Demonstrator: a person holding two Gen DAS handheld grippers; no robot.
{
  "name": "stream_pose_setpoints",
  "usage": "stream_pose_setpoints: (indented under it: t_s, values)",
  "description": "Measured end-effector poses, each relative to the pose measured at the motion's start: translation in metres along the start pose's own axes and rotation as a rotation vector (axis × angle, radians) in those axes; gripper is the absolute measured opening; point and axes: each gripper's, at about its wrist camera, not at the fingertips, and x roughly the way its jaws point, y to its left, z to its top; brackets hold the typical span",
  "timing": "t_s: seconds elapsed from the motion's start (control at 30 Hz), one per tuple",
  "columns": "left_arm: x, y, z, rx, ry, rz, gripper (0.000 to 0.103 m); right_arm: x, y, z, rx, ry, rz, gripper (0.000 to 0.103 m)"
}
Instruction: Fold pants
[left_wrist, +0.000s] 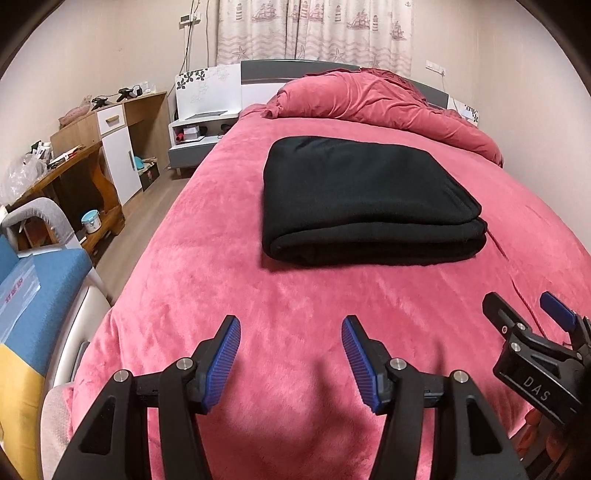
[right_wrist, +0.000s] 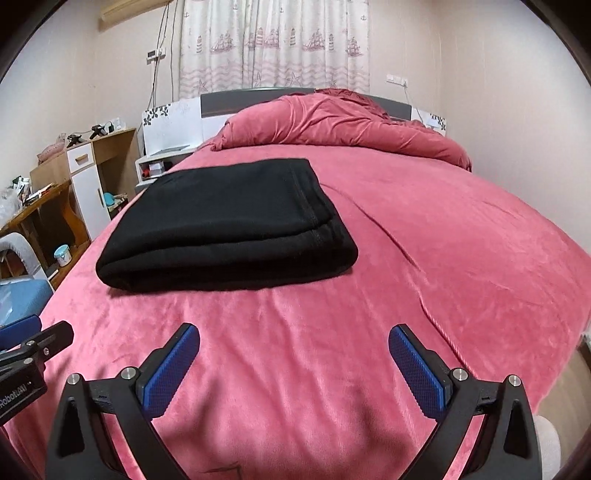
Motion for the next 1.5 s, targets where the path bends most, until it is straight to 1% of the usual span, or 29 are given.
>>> stream_pose_setpoints:
  t_s: [0.17, 1.5]
  values:
    - [0.001, 0.003, -0.001, -0.016, 0.006, -0.005, 0.058, 0.001, -0.002, -0.001, 0.012, 0.003, 0.0, 0.103]
    - [0.005, 0.004, -0.003, -0.019, 0.019, -0.01, 0.058, 0.006, -0.011, -0.004, 0.026, 0.02, 0.003, 0.103]
